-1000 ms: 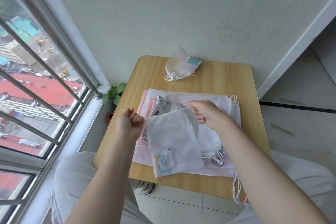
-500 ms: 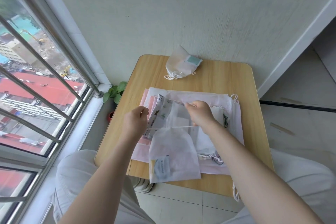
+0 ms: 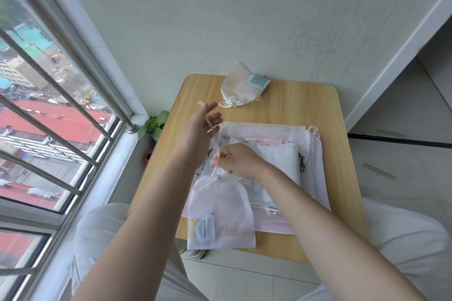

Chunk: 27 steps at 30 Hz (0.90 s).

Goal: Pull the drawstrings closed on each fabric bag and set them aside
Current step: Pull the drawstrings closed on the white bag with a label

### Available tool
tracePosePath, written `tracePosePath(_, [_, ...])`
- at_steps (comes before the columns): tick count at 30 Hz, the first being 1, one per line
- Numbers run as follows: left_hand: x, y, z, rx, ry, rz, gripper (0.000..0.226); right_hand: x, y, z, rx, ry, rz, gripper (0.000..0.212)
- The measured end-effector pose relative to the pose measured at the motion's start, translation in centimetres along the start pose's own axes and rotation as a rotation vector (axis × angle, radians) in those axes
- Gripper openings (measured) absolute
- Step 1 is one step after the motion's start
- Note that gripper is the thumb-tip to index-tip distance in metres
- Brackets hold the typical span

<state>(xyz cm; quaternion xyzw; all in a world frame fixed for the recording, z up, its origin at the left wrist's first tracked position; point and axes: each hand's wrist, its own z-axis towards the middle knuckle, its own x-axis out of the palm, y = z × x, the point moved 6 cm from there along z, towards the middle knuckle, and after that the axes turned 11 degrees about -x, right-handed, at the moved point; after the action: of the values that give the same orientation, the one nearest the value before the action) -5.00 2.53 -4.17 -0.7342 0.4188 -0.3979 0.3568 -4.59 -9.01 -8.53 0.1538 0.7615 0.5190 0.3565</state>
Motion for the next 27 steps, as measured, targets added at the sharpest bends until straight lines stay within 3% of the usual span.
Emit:
tracePosePath(3, [-2.0,2.3,0.1,-0.131,-0.141,0.361,0.019,-1.7,0.1,0.1,-0.025,-0.142,0.062,0.029])
tracePosePath(6, [-2.6,5.1,-0.9,-0.298,-0.05,0.506,0.022,-2.5,0.2,0.1,-0.05,-0.225,0.156,0.025])
tracePosePath(8, [-2.4,5.9,-1.8,-0.31,-0.005,0.463,0.025,-2.9,0.3,0.2,-0.055,-0.282,0.245,0.02])
tracePosePath(13, [-1.8,6.2,-2.8,-0.248,-0.049,0.635,0.014,-3.5,0.0,0.3,-0.063,-0.365,0.283,0.016])
tracePosePath(17, [-2.5,6.2,-2.2,-0.27,-0.159,0.558,0.01,-3.6,-1.0,0.2,-0.041,-0.271,0.059,0.013])
tracePosePath(20, [-3.7,6.5,-2.0,-0.305,-0.262,0.451,0.007,-2.7,-2.5,-0.8,0.063,-0.046,-0.158,0.028])
tracePosePath(22, [-3.9,6.8,-1.9,-0.308,-0.268,0.44,0.009,-2.1,-2.9,-1.5,0.086,0.055,-0.273,0.03])
tracePosePath(27, [-1.9,6.0,-2.1,-0.218,-0.208,0.566,0.007,-1.2,-1.9,-1.6,0.03,0.075,-0.366,0.021])
